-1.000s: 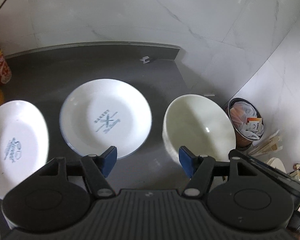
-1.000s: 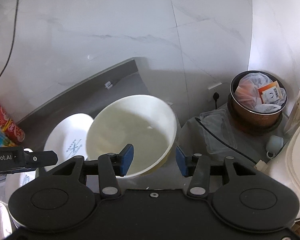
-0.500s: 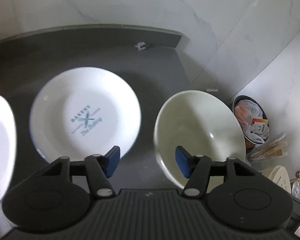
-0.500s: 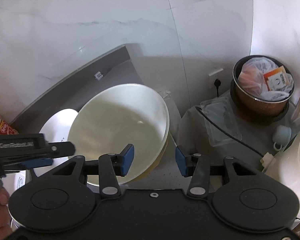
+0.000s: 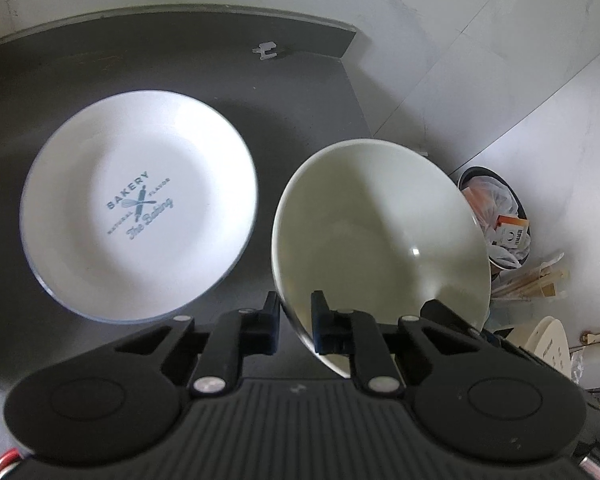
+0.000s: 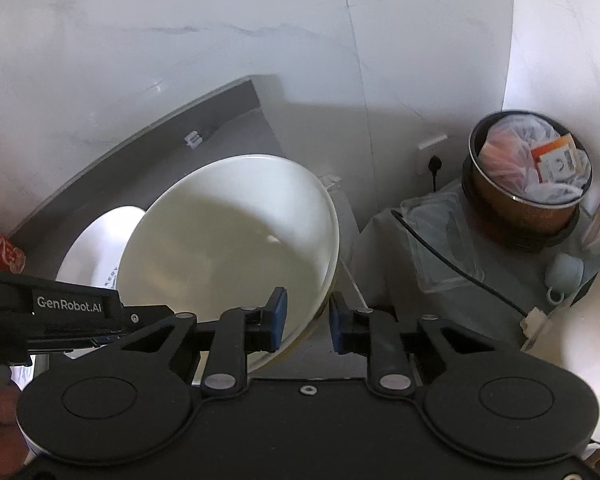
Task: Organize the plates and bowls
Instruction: 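Grip the small patterned cream bowl rim with both grippers and lift it, then carry the small bowl with both grippers and lower it into the large cream bowl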
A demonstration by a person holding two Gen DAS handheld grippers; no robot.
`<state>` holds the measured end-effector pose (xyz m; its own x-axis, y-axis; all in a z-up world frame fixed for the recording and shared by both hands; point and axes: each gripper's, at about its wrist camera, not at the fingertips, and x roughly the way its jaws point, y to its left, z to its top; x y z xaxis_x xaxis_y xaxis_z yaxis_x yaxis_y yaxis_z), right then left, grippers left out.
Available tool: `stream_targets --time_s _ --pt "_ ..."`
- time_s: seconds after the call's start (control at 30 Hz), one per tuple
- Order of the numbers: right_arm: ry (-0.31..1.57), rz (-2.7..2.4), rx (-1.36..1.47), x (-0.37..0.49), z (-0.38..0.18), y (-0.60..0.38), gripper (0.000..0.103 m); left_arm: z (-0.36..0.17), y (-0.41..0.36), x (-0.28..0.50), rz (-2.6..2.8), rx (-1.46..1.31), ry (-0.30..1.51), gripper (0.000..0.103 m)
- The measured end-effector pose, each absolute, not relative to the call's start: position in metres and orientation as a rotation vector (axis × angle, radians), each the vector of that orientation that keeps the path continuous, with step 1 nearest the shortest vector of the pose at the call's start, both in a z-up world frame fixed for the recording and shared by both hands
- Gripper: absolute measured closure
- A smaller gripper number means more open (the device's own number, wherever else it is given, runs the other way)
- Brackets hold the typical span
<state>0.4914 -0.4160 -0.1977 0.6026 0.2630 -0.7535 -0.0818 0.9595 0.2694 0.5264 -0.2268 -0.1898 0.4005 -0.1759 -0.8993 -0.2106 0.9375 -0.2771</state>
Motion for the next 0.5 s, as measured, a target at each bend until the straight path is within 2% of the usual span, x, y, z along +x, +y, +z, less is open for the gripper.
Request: stream_targets --time_s 0.5 --pt "0.823 0.217 0.262 0.45 -0.134 -0.393 0.082 -0.126 -0.194 0.481 0.017 -0.382 1.068 0.089"
